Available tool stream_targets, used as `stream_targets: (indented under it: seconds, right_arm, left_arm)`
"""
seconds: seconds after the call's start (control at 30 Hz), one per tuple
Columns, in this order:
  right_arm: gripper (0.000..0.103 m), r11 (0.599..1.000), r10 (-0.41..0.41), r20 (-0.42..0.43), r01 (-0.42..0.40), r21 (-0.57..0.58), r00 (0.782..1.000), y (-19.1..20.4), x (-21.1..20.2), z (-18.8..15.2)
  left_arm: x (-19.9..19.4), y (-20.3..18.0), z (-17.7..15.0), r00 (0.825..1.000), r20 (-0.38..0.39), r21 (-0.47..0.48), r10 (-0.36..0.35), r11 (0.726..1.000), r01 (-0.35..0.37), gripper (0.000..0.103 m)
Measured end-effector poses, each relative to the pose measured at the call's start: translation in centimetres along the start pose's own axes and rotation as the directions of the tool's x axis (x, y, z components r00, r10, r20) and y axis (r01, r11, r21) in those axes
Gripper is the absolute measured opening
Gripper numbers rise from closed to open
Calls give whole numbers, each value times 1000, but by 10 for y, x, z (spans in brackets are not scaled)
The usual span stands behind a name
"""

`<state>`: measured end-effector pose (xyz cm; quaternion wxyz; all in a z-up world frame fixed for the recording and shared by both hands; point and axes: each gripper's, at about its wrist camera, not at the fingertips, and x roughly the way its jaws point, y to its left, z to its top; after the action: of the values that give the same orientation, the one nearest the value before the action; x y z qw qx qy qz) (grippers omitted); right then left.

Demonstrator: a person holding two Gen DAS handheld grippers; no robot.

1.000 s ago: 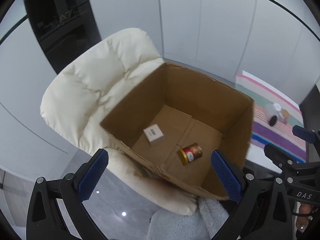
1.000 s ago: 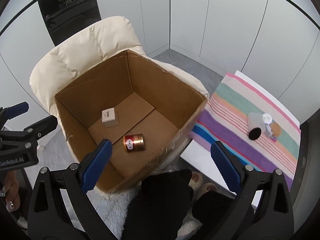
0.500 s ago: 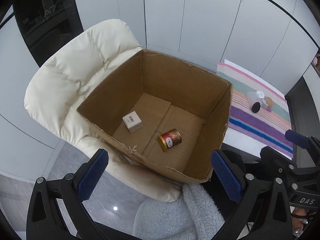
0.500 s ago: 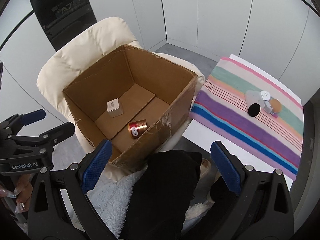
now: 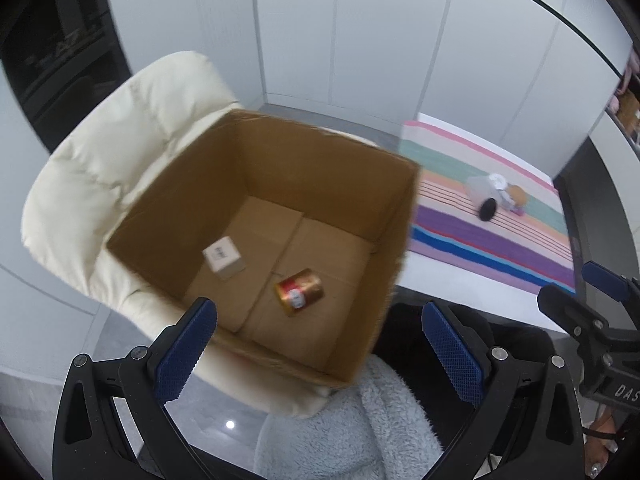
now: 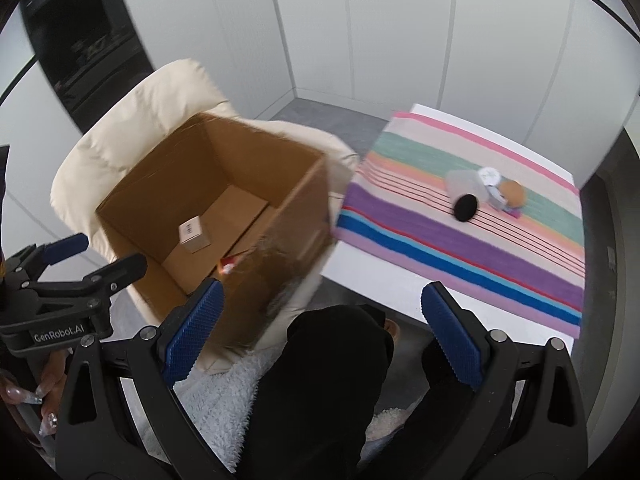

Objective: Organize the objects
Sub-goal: 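Withdraw both tools from the cardboard box back toward the table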

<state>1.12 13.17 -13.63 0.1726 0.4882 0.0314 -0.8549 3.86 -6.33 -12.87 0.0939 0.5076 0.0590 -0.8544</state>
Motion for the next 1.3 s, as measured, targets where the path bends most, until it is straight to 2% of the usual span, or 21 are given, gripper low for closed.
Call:
stream_targets:
  seconds: [0.27, 0.4, 0.6, 0.73, 0.83, 1.0, 1.17, 1.3]
  right_arm:
    - [100, 989, -82, 20, 79, 122, 996, -66, -18, -8]
    - [100, 973, -123, 20, 117, 198, 992, -105, -27, -17]
    - [100, 935, -196, 3, 186, 302, 981, -168, -39, -39]
    - [100, 902, -236, -23, 228, 367, 971, -211, -43, -55]
    - [100, 878, -268, -40, 261, 400, 962, -240, -45, -64]
    - [100, 862, -304, -35, 291, 416, 952, -276, -45, -69]
    - [100, 861, -315, -29, 299, 413, 949, -304, -30, -64]
    - [100, 870, -308, -27, 293, 397, 951, -318, -8, -52]
  left_arm:
    - [8, -68, 13, 997, -3, 59, -72, 996, 72, 103]
    - [12, -111, 15, 995, -5, 126, -96, 987, 96, 103]
    - [18, -180, 5, 995, 35, 237, -95, 968, 84, 103]
    - [29, -224, 10, 989, 11, 269, -149, 953, 140, 103]
    - [38, -259, 16, 988, 31, 305, -151, 943, 135, 103]
    - [58, -299, 29, 986, 14, 323, -167, 934, 154, 103]
    - [87, -322, 39, 994, -1, 342, -106, 934, 100, 103]
    - [125, -331, 50, 997, -59, 315, -46, 947, 62, 103]
